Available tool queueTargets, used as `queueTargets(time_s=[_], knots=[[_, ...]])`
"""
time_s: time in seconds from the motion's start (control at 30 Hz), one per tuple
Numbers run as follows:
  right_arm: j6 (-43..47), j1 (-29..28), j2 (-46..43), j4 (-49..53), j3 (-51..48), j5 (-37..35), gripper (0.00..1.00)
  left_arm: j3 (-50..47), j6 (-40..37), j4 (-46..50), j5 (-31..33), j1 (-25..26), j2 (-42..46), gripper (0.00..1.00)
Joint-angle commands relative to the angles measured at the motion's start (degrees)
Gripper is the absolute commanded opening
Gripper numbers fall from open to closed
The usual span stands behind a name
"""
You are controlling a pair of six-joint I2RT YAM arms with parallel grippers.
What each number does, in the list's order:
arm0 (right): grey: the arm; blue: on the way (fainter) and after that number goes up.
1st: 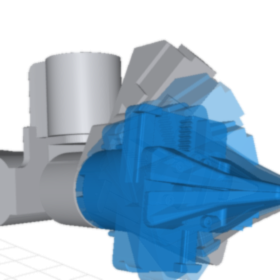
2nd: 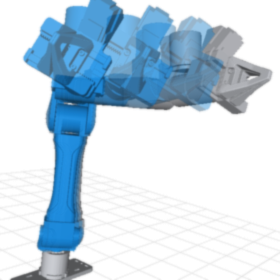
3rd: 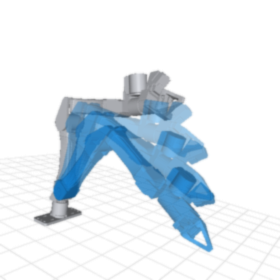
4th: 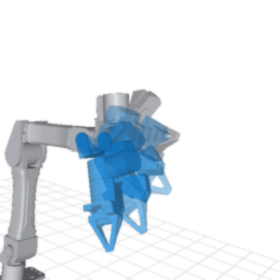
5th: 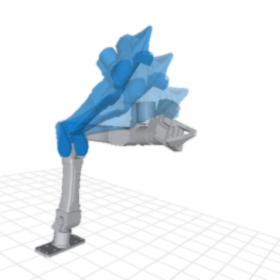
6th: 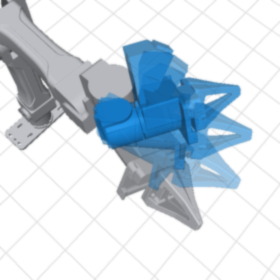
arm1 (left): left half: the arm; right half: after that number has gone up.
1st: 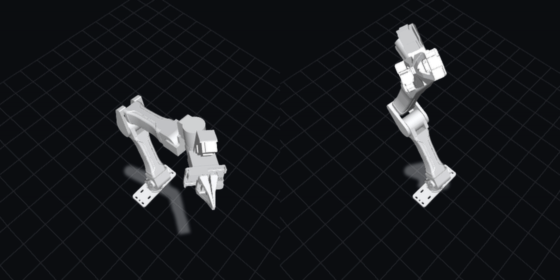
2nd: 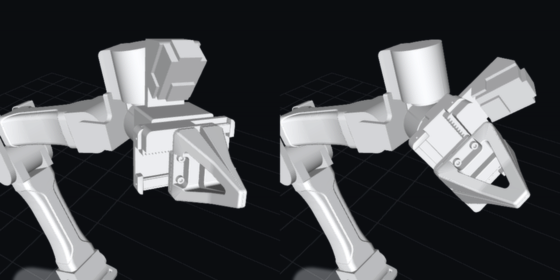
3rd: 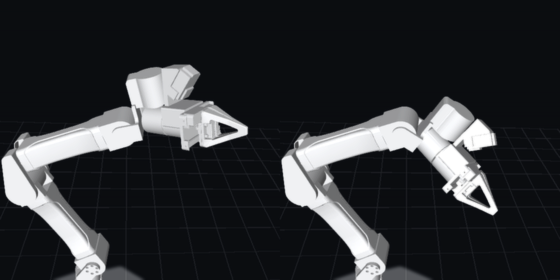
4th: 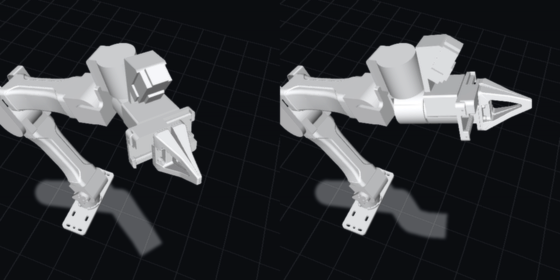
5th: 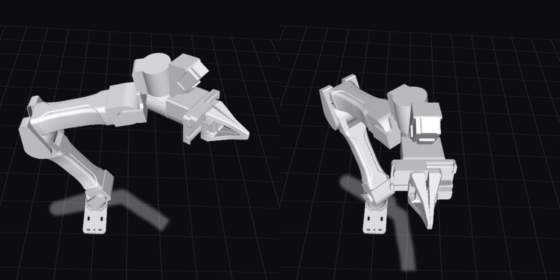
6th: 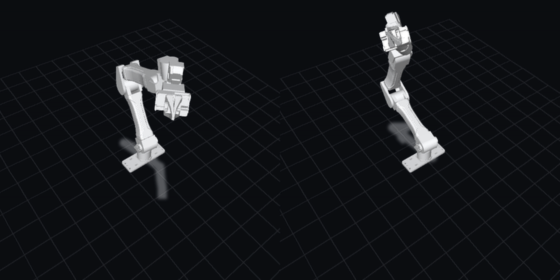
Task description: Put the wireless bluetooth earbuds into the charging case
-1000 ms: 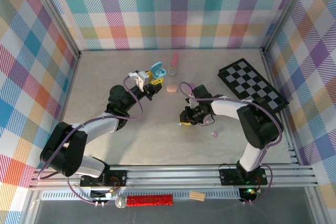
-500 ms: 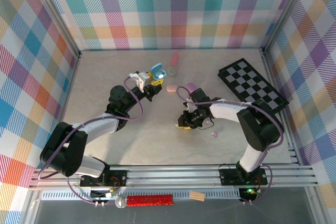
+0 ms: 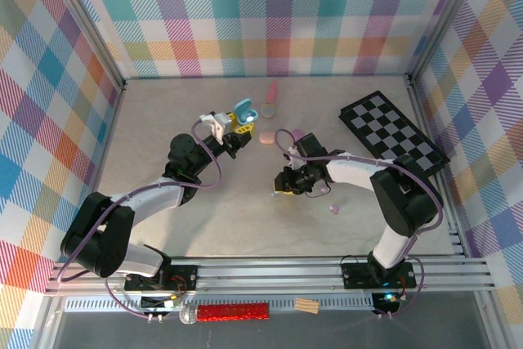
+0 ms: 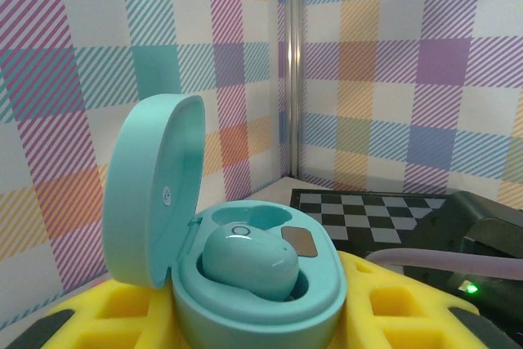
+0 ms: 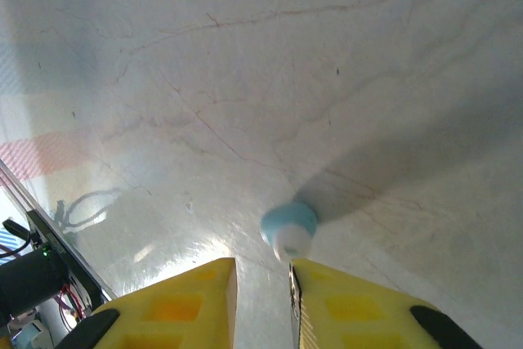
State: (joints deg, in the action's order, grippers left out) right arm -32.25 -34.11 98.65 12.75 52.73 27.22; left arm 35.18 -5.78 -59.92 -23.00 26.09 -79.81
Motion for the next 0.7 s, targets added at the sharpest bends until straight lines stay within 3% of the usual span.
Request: queueTargets(time_s=[0.0,0.33,0.67], knots=[[0.9,-0.6,1.5,1.4,2.3,0.3,0.25,-0.9,-0.2,-0.9,0.0,-0.2,2.0,0.36],[1.8,-1.3,3.0,4.2,4.5,-1.3,0.25,-1.2,-0.4,-0.6,0.1,-0.2,2.5,0.36],[1.7,-1.3,1.4,5.4,0.3,-2.8,0.23,-1.3,-0.7,0.3,0.3,-0.2,2.9,0.36]])
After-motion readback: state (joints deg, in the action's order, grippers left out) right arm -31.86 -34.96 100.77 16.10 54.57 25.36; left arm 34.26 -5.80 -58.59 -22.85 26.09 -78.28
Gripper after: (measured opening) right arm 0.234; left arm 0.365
